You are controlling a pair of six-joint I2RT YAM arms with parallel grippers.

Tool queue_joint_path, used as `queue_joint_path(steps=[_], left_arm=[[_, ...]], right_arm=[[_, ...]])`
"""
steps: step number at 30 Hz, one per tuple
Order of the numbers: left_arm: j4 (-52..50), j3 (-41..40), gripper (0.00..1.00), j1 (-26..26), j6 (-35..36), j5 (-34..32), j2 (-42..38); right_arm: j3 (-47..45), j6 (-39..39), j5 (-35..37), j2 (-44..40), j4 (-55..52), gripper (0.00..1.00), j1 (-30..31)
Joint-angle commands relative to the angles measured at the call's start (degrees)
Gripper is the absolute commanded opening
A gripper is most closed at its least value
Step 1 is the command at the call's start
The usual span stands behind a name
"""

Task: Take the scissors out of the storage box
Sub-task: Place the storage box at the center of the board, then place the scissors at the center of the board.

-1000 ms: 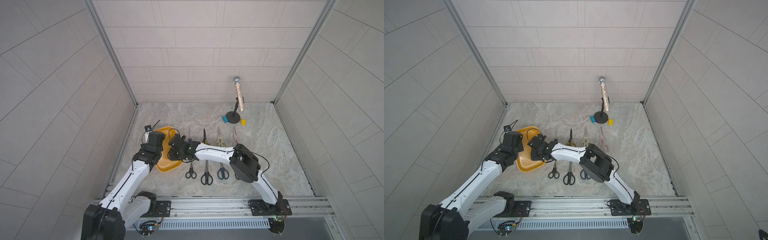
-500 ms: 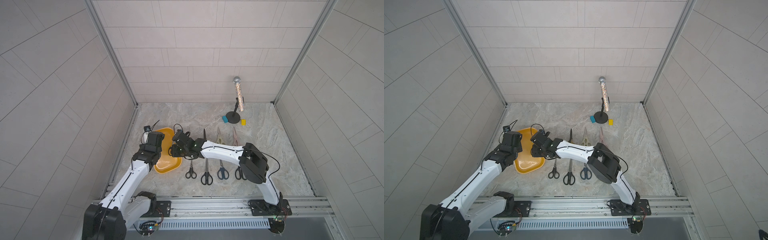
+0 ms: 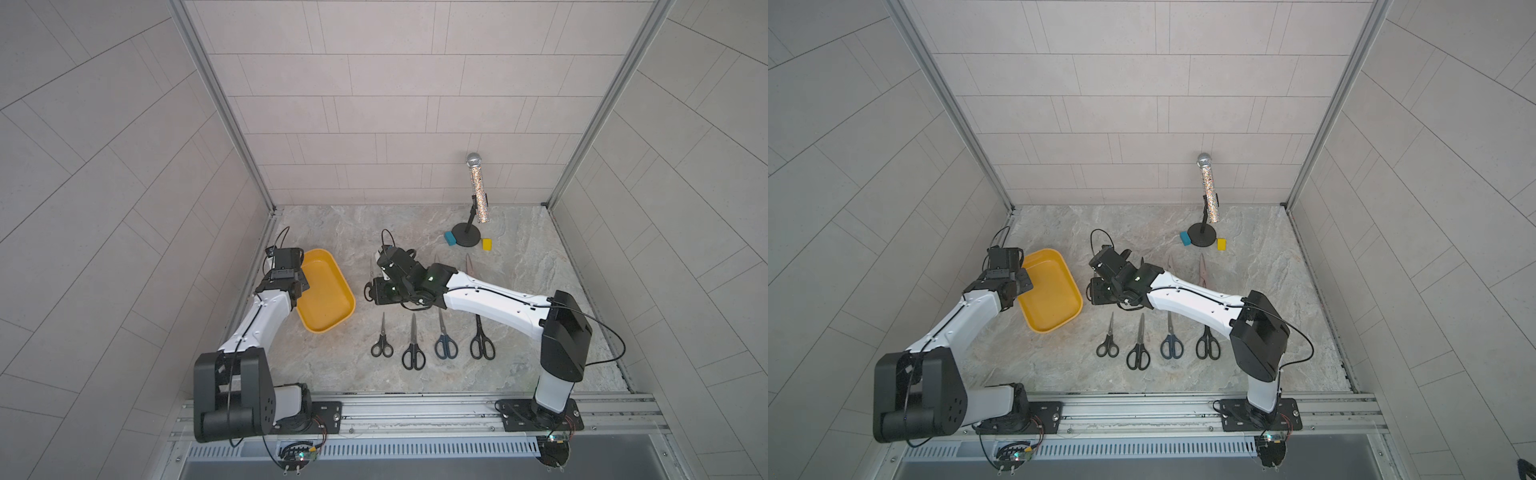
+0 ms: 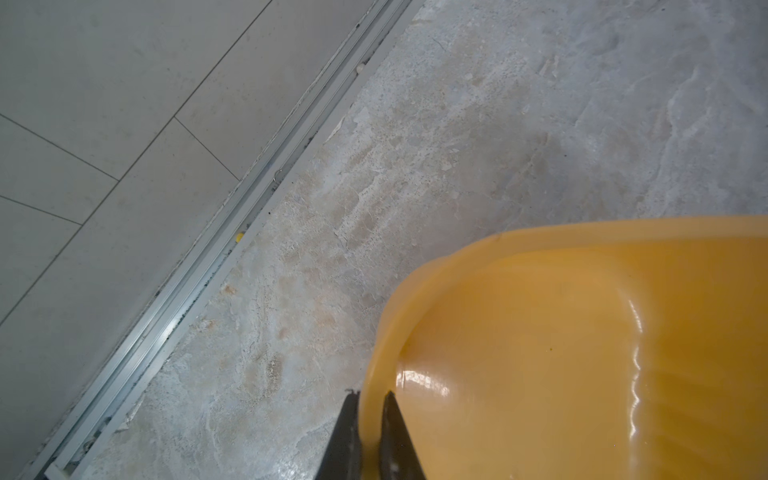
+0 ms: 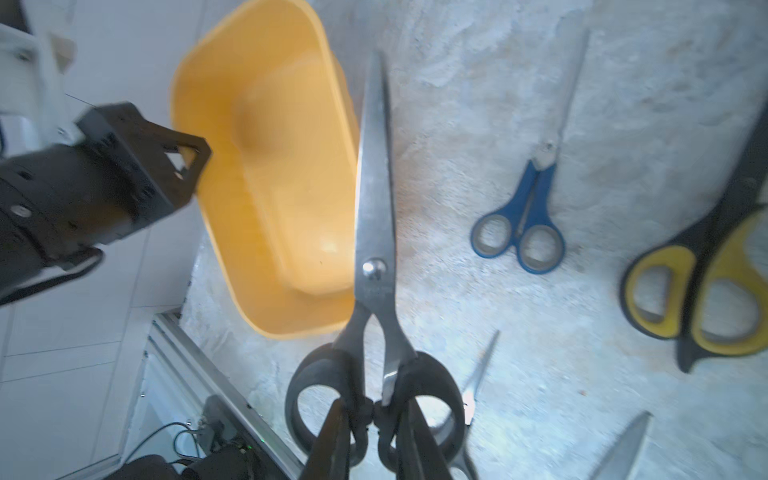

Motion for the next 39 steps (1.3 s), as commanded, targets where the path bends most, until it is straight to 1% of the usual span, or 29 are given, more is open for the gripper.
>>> queue_joint_path(steps=[1,7,10,11,13,16,17,18,20,21,22,23,24,27,30,32,35,39], left_arm=[[2.9,1.9,0.0,2.5,-3.9,4.5,3.6],[6.6,5.0,0.0,4.5,-7.2,9.5,11.5],[6.1,7.1,0.0,4.9,-7.8,11.0,14.8],[5.9,7.5,0.0,5.1,-7.8,11.5,15.5],[6.0,8.0,0.06,5.4,-7.6,11.6,16.6],[6.2,8.6,0.19,6.1,-7.4,12.6,17.7],[6.1,8.9,0.26,6.4,-7.3,12.9,18.2],[5.9,9.2,0.37,6.7,-7.3,13.4,18.4],[4.8,10.3,0.64,7.4,-7.6,14.2,18.9],[3.9,11.2,0.73,7.6,-7.6,14.3,18.9],[2.6,12.0,0.87,7.8,-7.9,14.1,18.6],[1.5,12.8,0.96,7.8,-7.9,14.4,18.0],[0.5,13.4,1.0,7.8,-7.8,14.7,17.3],[-3.7,14.2,1.0,7.7,-8.3,15.5,13.4],[-8.1,13.0,1.0,7.7,-8.6,16.6,7.0],[-12.2,12.1,1.0,7.7,-9.1,17.8,2.2],[-16.9,10.0,1.0,7.7,-9.7,21.3,-3.7],[-17.2,6.1,1.0,7.6,-9.9,26.1,-9.4]], right_arm=[[-2.0,-3.3,2.1,-3.3,-5.3,0.02,-0.5],[-4.6,-4.9,3.6,-5.5,-7.6,0.02,-1.8],[-5.5,-5.1,3.6,-5.5,-8.4,0.02,-2.2],[-5.7,-5.1,3.8,-5.4,-8.7,0.02,-2.3],[-5.8,-5.3,3.9,-5.0,-9.1,0.02,-2.3],[-5.8,-5.4,3.8,-4.4,-9.5,0.02,-2.3],[-5.8,-5.6,3.8,-4.3,-9.5,0.01,-2.3],[-5.8,-5.7,3.7,-4.1,-9.7,0.01,-2.3],[-5.4,-5.8,3.3,-3.8,-10.0,0.01,-2.3],[-5.2,-5.8,3.0,-3.6,-10.1,0.01,-2.3],[-5.1,-5.6,2.5,-3.4,-10.0,0.01,-2.3],[-4.9,-5.3,2.0,-3.2,-9.9,0.01,-2.2],[-4.7,-5.0,1.6,-2.9,-9.7,0.01,-2.0],[-3.6,-3.7,0.1,-1.4,-9.5,0.01,-1.0],[-2.5,-2.1,-2.1,0.7,-9.0,0.01,0.9],[-1.5,-1.0,-5.0,2.7,-8.1,0.01,2.5],[-0.3,1.1,-8.5,5.4,-7.8,0.01,3.5],[-0.5,3.9,-10.9,7.7,-5.4,0.01,4.0]])
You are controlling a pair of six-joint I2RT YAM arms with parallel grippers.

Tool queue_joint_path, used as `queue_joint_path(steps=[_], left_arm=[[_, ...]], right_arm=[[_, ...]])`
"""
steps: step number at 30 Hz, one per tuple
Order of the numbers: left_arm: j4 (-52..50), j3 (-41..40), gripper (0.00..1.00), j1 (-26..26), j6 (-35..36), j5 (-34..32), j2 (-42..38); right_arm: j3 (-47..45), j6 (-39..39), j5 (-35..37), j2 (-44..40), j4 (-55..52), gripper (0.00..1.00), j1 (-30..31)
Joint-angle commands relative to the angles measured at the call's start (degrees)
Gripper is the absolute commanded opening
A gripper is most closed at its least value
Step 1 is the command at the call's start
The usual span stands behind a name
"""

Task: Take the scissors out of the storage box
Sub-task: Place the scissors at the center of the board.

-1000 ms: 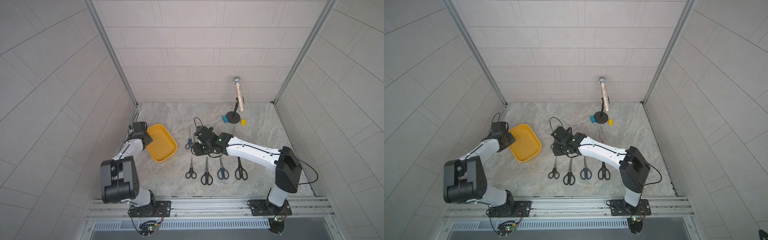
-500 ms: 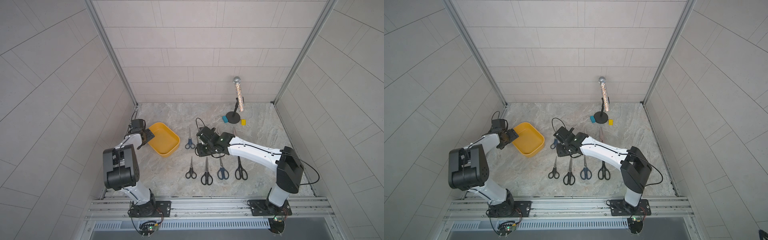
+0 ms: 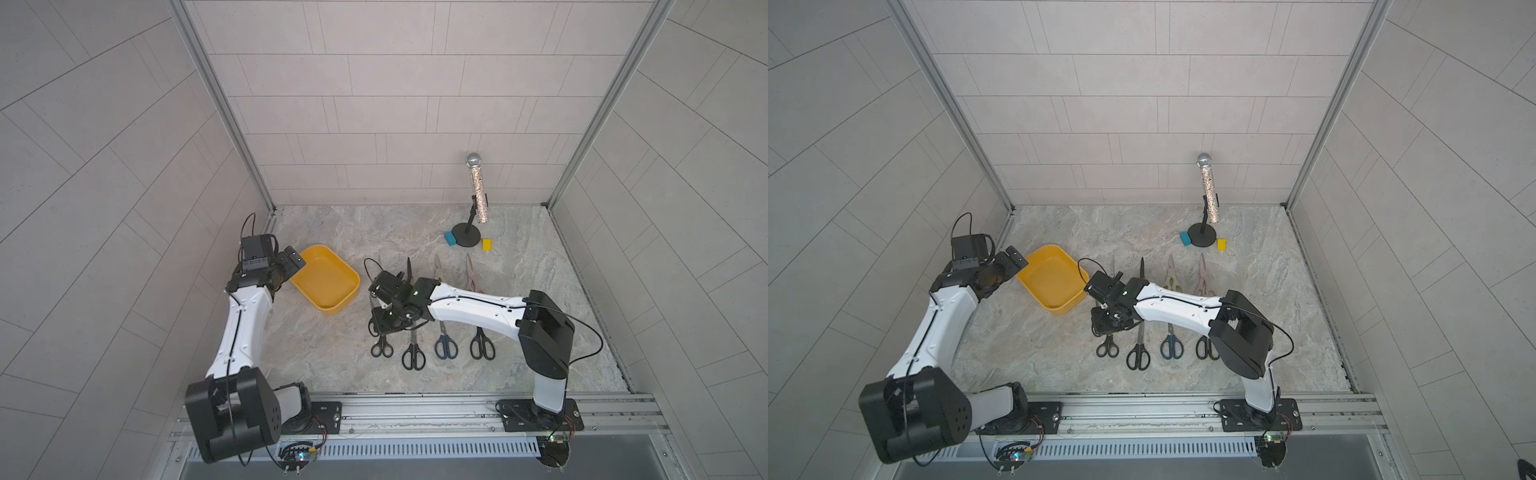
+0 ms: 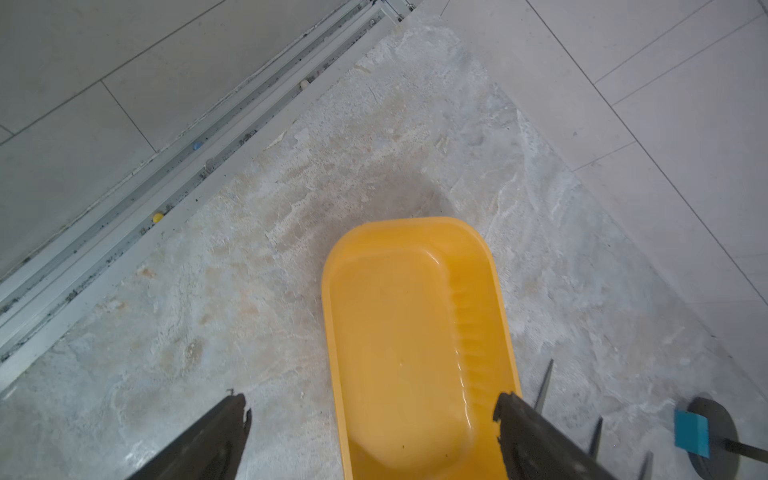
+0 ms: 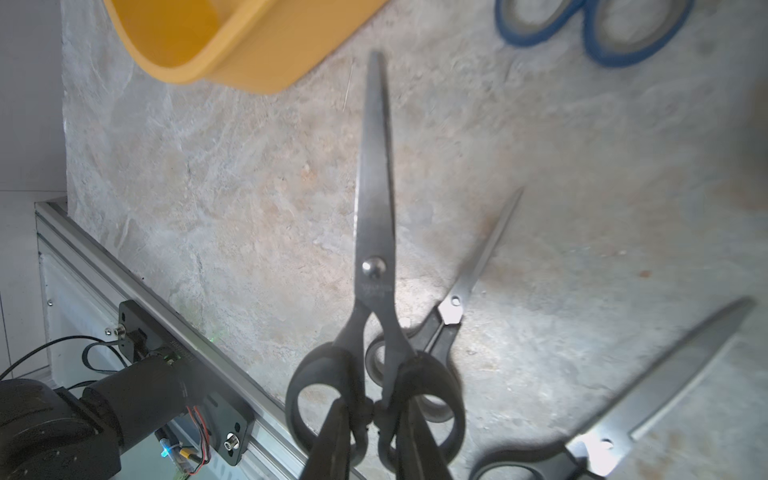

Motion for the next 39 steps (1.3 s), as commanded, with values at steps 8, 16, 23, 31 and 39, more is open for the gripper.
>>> queue_joint_path(steps=[8,16,23,31,39], left_arm=[[-5.0,-4.1,1.0,-2.4,-0.3,4.8,-5.8],[-4.9,-3.7,1.0,-3.9,-1.3,4.0,-7.8],[-6.1,-2.6,1.0,-5.3,-0.4,2.7,-9.3],[-5.6,-4.1,1.0,-5.9,0.4,1.8,-10.1],[-5.4,-2.6,1.0,-6.8,2.2,1.0,-8.3]], right_arm=[[5.4,10.5,-2.9,6.9,4.9,0.01,3.5],[6.3,20.8,3.0,11.2,8.7,0.01,7.4],[6.5,21.4,11.5,12.7,7.3,0.03,9.5],[8.3,19.9,14.2,13.5,5.7,0.26,10.2],[6.2,18.1,17.7,8.2,4.8,0.35,10.4]])
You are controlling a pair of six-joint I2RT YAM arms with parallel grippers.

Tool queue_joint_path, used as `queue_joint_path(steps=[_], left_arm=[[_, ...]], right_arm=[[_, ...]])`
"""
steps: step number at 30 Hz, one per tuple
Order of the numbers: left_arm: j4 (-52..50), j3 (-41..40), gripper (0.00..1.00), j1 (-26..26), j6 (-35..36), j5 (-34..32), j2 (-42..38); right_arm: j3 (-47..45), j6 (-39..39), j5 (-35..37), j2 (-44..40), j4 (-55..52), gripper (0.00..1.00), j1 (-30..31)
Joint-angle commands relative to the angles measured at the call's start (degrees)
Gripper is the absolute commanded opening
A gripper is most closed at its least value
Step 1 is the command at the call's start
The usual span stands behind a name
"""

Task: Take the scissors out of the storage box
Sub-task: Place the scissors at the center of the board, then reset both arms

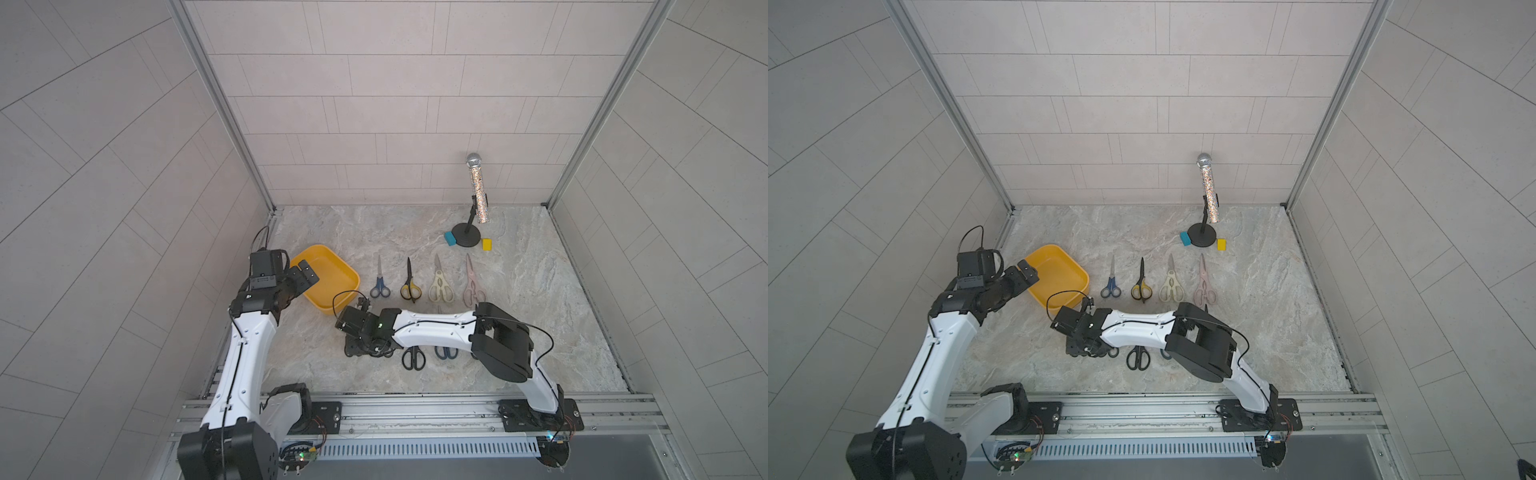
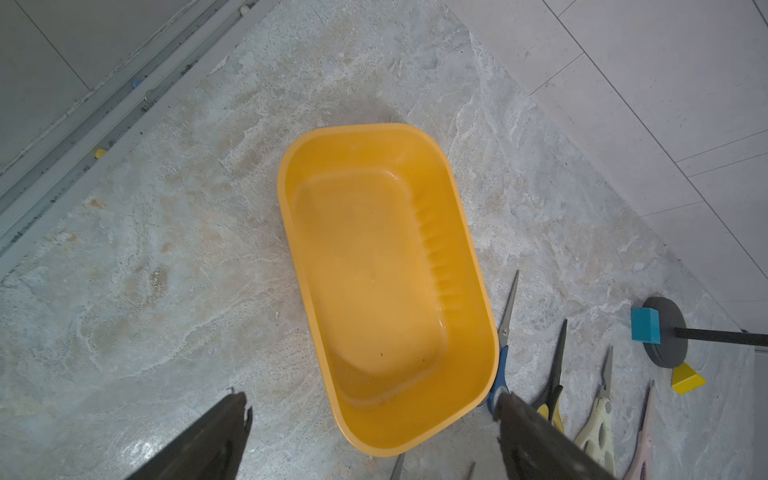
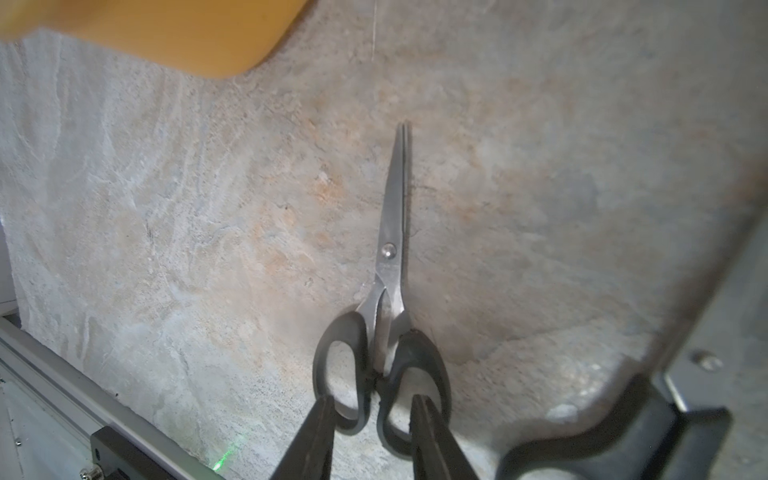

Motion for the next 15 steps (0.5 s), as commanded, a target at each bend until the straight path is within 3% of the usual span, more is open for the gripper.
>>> queue_joint_path(steps=[1,8,13,15], left_arm=[[-0.3,2.0,1.0,-0.6,2.0,-1.2,1.0],[0.1,3.9,1.0,-2.7,9.4,-0.4,3.3],[9.7,-0.7,1.0,-2.7,11.4,0.0,2.9],[15.0,-4.1,1.0,-2.7,13.5,-1.0,2.5]], right_arm=[[-1.7,-1.9,4.7,-6.3,-3.2,0.35,0.3],[-13.8,-12.6,12.7,-24.9,-6.6,0.35,-4.0],[-23.4,-28.1,16.3,-39.0,-9.6,0.34,-16.9],[-30.0,-37.3,18.2,-45.4,-5.2,0.31,-24.9]])
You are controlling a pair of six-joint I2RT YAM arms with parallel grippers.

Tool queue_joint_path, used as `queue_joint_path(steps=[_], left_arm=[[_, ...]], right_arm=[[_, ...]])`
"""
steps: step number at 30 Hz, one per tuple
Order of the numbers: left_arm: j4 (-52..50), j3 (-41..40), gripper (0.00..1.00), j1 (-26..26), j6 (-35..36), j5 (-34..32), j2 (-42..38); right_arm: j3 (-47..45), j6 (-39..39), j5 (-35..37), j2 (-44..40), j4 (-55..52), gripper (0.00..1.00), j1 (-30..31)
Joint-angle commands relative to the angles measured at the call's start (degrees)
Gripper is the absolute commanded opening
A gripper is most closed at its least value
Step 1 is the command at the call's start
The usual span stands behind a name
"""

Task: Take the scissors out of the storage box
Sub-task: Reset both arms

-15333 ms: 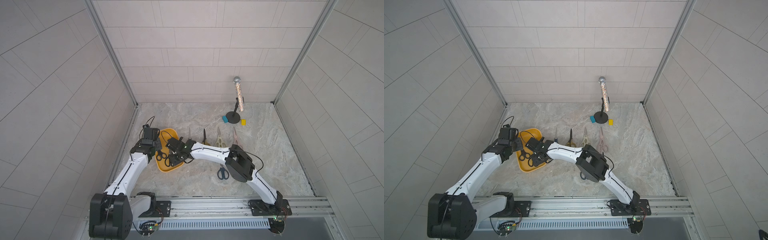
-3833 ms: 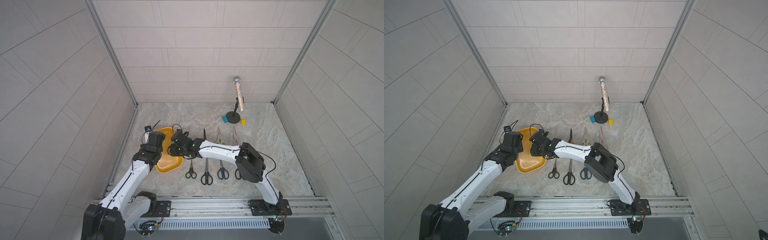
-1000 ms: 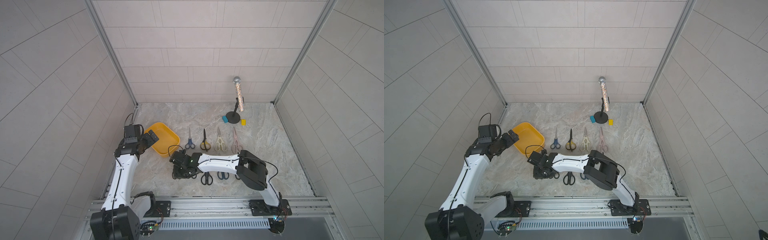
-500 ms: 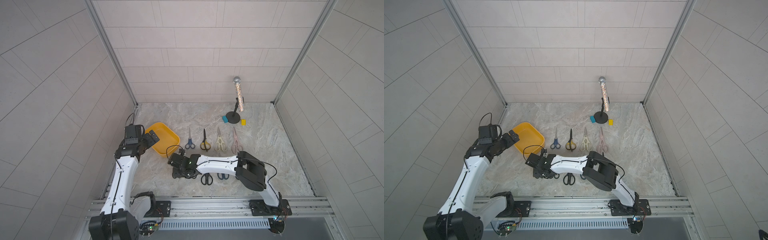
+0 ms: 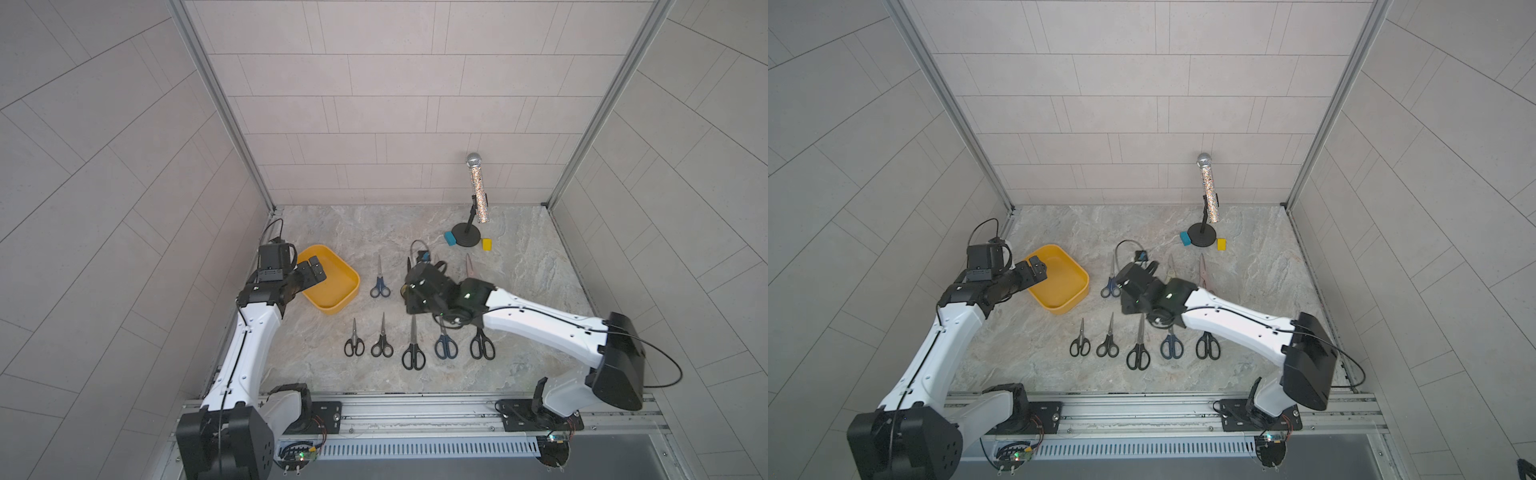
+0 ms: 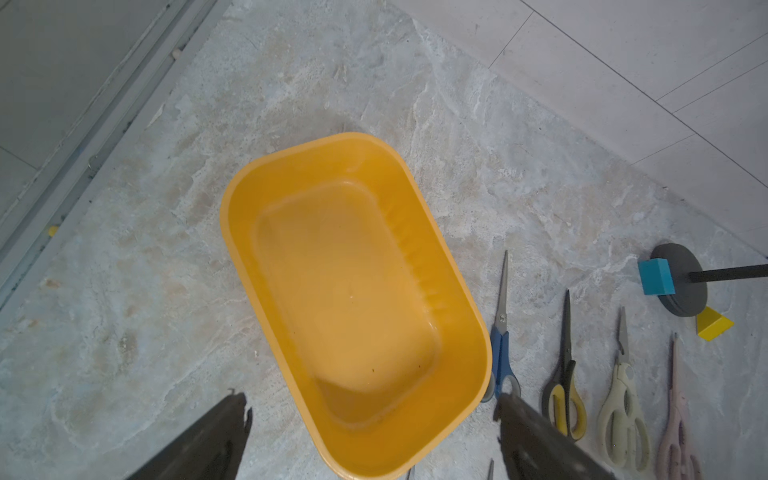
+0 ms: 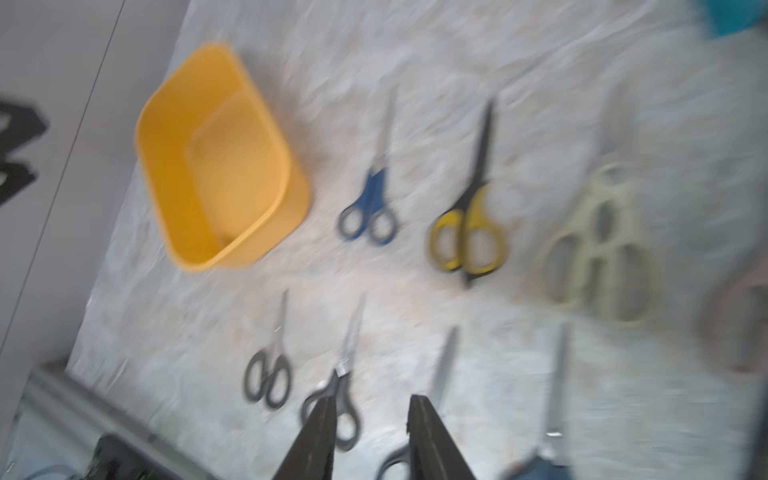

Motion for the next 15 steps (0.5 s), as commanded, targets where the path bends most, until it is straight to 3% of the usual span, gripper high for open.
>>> queue_joint_path(steps=[1,4,8,10,12,15], left_arm=[[9.9,-5.0,1.0,-0.2,4.9,-1.2,-0.8],[20.0,-11.7,1.0,-0.1,5.9,-2.1,-1.7],[26.7,-16.0,1.0,-0.3,9.2,-3.4,0.0],[34.4,-18.9,1.0,-0.4,10.4,-5.4,0.6],[46.5,-24.1,1.0,-0.4,10.9,-6.4,2.3],[59.1,-29.2,1.0,-0.6,12.1,-7.0,6.9]], right_arm=[[-10.7,-18.4,5.9,-7.7,2.9,0.31,-10.7],[-21.4,-26.2,6.7,-13.9,15.8,0.33,-23.6],[-29.9,-29.0,9.4,-15.0,28.4,0.35,-36.6],[-33.9,-30.3,11.5,-12.0,35.7,0.35,-40.1],[-32.8,-31.0,12.4,-10.4,34.9,0.34,-41.5],[-39.6,-37.9,12.8,-7.8,54.8,0.34,-41.5]])
